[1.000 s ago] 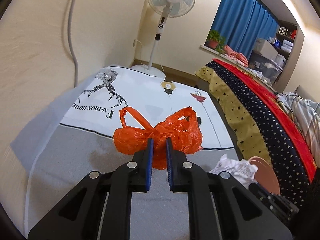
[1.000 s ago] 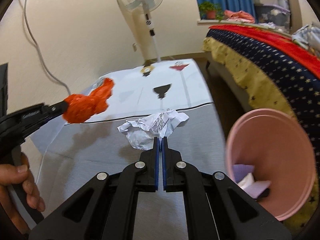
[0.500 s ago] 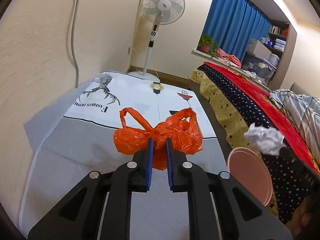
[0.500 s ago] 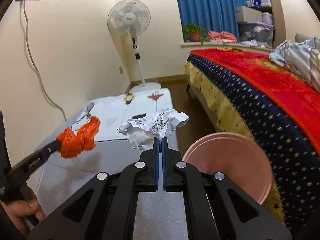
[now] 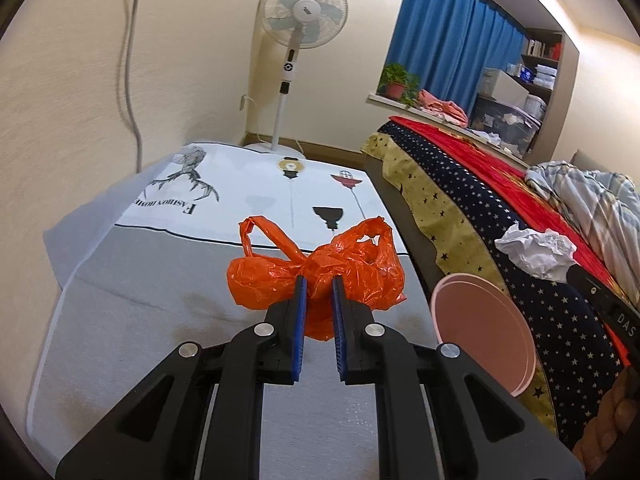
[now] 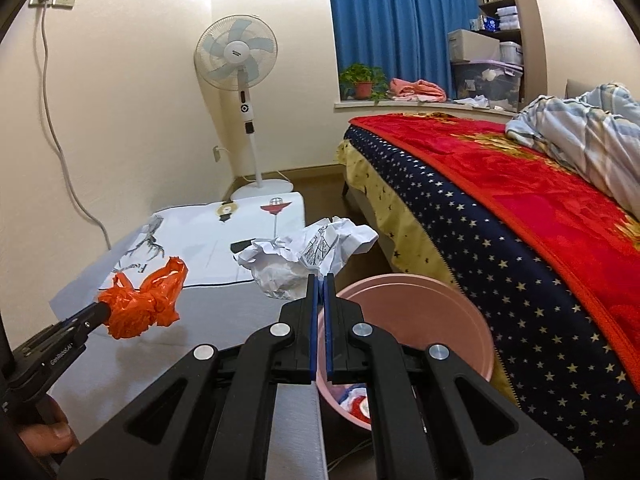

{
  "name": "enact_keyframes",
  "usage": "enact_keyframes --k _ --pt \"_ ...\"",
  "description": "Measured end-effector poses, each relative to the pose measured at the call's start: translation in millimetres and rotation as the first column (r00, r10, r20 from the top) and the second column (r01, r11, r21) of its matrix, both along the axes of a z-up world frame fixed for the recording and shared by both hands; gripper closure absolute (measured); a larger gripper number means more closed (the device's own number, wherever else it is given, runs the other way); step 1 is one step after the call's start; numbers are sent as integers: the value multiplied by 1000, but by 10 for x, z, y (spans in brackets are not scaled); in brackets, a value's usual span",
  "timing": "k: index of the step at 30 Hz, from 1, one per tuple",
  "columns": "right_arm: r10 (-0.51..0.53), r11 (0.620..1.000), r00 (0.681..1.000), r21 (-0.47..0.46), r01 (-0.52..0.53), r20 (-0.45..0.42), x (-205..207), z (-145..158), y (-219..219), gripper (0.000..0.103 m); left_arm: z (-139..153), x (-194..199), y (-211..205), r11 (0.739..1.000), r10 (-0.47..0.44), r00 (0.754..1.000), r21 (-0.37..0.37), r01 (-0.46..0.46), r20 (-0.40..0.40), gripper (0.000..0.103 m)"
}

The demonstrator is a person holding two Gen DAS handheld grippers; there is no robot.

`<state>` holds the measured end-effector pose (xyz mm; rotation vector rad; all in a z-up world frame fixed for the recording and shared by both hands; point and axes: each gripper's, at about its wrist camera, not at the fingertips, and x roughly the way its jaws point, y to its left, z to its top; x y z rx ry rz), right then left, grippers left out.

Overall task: Collect trash
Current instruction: 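Carry orange bag in left gripper and white paper in right gripper over pink bin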

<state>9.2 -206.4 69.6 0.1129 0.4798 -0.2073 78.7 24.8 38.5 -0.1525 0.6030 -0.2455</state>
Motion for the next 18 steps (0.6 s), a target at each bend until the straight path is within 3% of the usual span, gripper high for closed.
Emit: enact_keyframes --k 18 --pt "-86 995 996 -59 85 -8 -34 -81 -348 100 -80 72 -542 997 -76 997 -2 76 6 91"
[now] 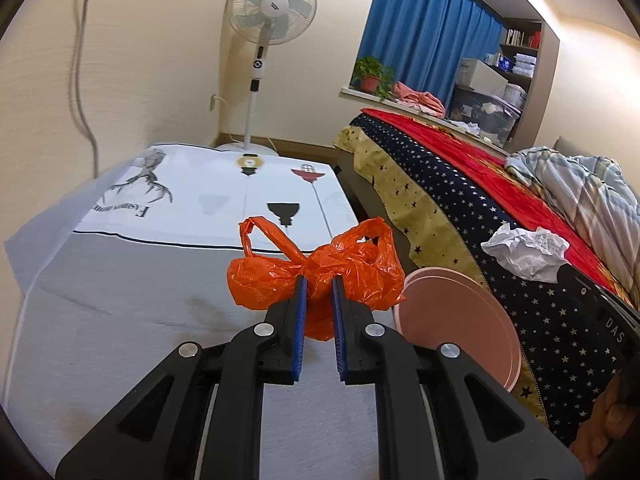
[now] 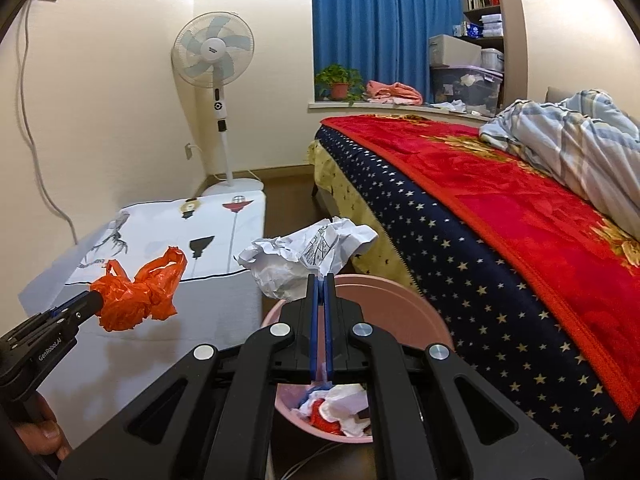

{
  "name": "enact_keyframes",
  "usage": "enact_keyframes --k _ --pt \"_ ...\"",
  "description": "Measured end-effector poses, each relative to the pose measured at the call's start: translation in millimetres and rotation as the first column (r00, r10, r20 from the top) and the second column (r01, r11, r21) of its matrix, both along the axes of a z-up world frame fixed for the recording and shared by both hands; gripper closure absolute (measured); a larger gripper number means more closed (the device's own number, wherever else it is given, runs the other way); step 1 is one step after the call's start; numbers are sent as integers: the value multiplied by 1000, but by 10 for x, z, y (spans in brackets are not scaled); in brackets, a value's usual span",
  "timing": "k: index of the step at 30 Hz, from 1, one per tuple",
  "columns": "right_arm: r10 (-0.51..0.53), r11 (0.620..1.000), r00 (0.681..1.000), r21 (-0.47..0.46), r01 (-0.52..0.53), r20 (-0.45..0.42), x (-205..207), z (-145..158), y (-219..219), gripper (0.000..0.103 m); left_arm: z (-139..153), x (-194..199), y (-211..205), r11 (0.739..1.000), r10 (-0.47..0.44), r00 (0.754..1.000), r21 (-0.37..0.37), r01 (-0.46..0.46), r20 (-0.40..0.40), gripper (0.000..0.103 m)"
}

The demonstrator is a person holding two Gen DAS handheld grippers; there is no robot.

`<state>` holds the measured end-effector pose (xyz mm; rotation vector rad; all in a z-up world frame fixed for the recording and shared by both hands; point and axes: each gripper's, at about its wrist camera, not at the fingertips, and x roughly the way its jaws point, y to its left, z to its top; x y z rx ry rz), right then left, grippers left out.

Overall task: Collect trash
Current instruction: 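Carry orange bag in left gripper and white paper in right gripper over pink bin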

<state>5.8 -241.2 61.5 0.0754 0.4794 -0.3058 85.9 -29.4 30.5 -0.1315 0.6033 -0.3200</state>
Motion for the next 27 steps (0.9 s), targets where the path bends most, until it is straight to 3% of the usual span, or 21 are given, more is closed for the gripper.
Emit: enact_keyframes --k 27 --pt "-157 987 987 10 157 -35 103 -164 -612 100 -233 113 -1066 988 -153 988 33 154 -27 91"
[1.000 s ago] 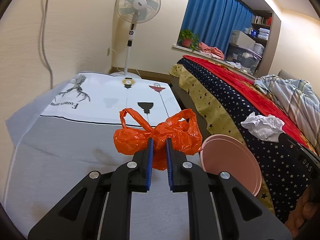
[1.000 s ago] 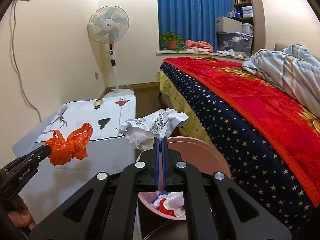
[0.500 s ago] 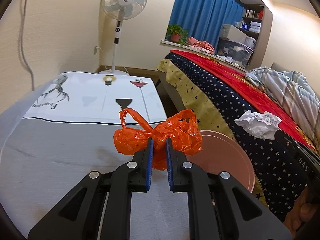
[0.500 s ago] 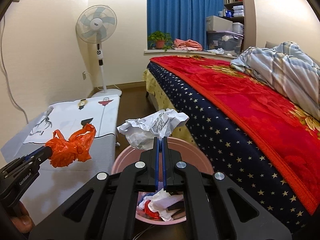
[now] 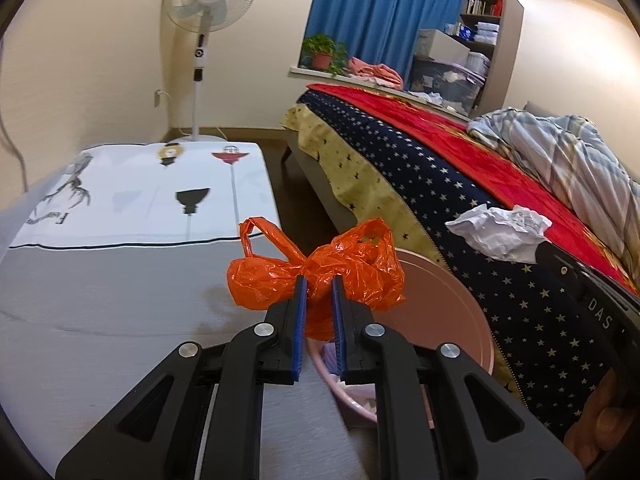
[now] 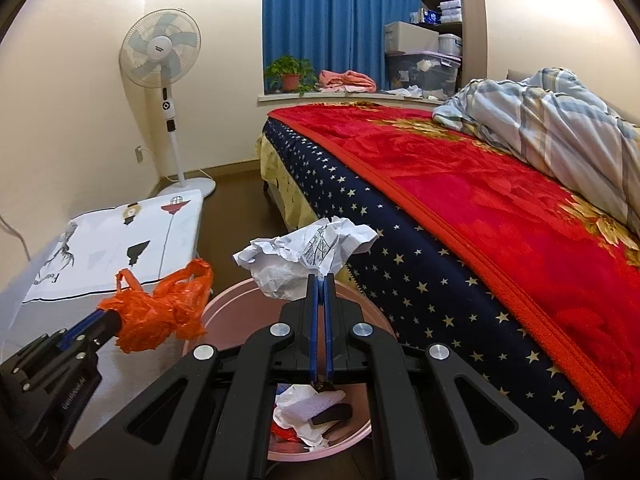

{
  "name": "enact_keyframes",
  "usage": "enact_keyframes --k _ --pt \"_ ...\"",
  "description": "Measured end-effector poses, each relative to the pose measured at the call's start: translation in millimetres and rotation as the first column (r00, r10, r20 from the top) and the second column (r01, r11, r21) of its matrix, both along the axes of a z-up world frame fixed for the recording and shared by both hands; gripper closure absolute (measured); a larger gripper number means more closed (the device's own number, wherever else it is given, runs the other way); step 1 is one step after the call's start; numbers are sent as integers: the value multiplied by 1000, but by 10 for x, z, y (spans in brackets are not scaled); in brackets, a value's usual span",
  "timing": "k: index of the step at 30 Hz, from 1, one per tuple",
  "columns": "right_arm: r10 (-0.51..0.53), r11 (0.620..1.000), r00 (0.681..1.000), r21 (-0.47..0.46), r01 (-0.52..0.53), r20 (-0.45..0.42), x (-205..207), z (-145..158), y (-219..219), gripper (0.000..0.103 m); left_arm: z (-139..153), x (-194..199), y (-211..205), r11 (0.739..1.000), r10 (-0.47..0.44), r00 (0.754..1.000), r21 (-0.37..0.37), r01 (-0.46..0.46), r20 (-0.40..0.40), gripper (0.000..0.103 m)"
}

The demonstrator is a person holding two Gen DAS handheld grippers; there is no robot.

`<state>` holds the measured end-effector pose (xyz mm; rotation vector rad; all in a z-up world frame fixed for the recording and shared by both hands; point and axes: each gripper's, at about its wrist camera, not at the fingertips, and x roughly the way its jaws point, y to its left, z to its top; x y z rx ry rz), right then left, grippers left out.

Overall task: Collect trash
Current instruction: 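Carry orange bag in left gripper and white paper in right gripper over pink bin, then open left gripper dropping orange bag into bin while right gripper drops white paper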

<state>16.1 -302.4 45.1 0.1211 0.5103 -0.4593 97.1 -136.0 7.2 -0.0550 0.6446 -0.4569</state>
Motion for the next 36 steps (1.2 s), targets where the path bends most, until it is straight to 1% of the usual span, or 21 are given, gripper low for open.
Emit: enact_keyframes --k 12,22,24,25,26,27,29,31,32,33,34,35,36 --pt "-44 999 999 15 44 -30 76 -95 -203 100 -163 71 -377 999 -50 998 -1 50 -37 91" --pt "-56 998 997 25 57 -53 121 -151 -283 100 -235 133 -506 997 -72 996 -13 71 -60 90" --pt "-55 998 996 27 57 -67 145 -169 -285 96 -244 148 -529 996 -93 993 -20 92 -68 89" --pt "-57 998 995 28 60 -78 155 -179 -294 95 -250 157 -532 995 -99 992 -21 98 -74 82" --pt "-67 997 995 28 69 -79 146 -181 -304 86 -246 156 -521 995 -96 993 -17 95 -71 78" --pt "-78 996 994 30 80 -76 132 -174 -316 67 -224 144 -482 996 -84 995 -16 83 -59 73" --pt "-96 995 994 34 98 -57 86 -139 -321 48 -192 138 -404 997 -69 996 -28 68 -57 72" --pt "-86 996 995 28 88 -54 63 -108 -292 47 -142 125 -305 997 -55 997 -49 52 -59 72" --pt "-75 997 996 24 76 -52 47 -87 -262 45 -112 109 -265 998 -48 997 -51 46 -52 72" --pt "-65 998 997 23 67 -49 32 -69 -235 36 -66 74 -211 998 -41 998 -51 38 -40 67" --pt "-56 998 997 21 57 -46 10 -43 -205 31 -29 51 -172 998 -35 999 -51 33 -30 59" --pt "-50 999 998 14 51 -39 -28 2 -166 20 8 19 -128 998 -28 999 -52 26 -20 56" --pt "-45 999 998 8 46 -33 -66 47 -130 11 48 -20 -77 998 -19 1000 -53 18 -11 49"
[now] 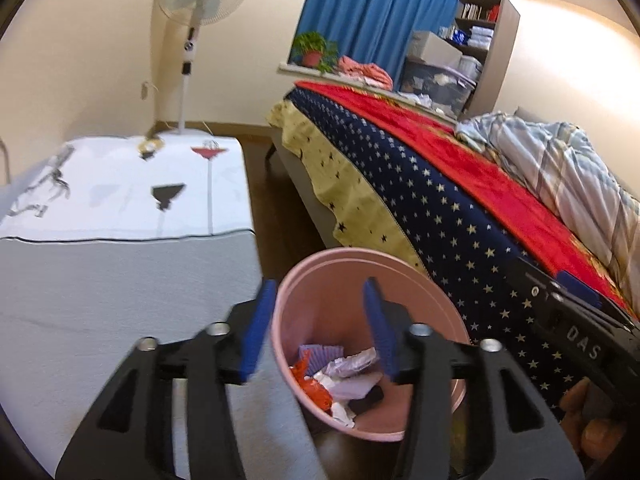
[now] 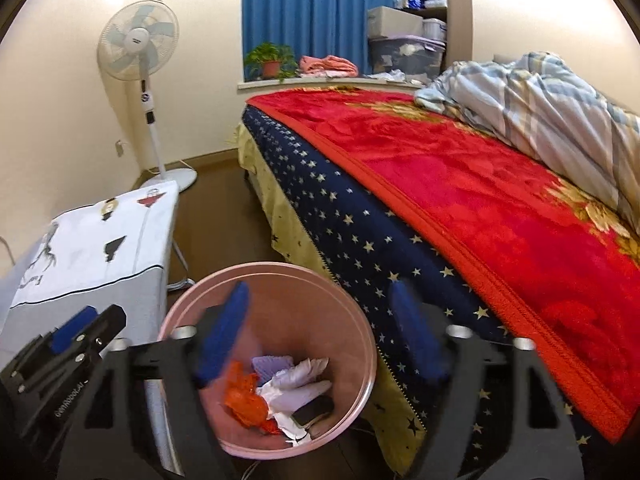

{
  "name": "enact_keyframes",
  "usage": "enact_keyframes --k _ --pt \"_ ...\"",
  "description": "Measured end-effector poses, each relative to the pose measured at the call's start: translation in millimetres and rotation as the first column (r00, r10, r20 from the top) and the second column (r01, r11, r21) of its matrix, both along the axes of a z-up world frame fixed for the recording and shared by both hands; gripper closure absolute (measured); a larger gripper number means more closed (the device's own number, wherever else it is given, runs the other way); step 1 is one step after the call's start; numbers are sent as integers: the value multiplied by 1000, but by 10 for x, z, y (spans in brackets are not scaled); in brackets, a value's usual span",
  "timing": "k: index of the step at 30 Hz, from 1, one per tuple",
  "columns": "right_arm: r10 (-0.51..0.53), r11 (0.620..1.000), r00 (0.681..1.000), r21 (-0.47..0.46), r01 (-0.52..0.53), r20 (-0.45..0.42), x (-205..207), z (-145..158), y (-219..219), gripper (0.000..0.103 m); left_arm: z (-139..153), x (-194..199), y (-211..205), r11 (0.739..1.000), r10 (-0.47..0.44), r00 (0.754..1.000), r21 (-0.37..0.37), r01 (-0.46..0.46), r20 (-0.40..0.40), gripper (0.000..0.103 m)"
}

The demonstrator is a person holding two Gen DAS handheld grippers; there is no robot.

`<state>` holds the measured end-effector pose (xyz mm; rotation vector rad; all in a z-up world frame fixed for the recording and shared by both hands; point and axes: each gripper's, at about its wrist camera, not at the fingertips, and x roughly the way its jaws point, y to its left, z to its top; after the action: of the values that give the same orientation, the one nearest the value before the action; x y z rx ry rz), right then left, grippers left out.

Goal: Collect trash

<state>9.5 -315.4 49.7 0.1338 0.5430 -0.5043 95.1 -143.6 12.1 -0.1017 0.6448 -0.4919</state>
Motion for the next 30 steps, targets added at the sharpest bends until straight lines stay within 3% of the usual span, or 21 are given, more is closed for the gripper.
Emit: enact_keyframes --k 2,4,7,19,25,30 --pt "11 1000 1000 -2 -11 1 -48 67 61 5 85 -81 114 1000 17 1000 -5 -17 12 39" --pt "32 999 999 12 -32 -9 -102 129 136 5 161 -185 239 999 43 999 0 -43 26 23" --pt "90 996 996 31 -89 -24 -195 169 261 5 234 -343 457 996 93 995 8 -93 28 9" --pt "199 980 979 22 -198 -31 -825 157 937 5 507 -1127 1377 957 276 958 70 -281 77 8" --pt "229 973 973 -3 -230 -26 -1083 59 1245 5 413 -1482 1679 937 332 942 98 -336 49 8" --pt "235 971 971 -27 -236 -36 -1055 -10 1368 5 328 -1527 1747 932 348 937 97 -350 42 8"
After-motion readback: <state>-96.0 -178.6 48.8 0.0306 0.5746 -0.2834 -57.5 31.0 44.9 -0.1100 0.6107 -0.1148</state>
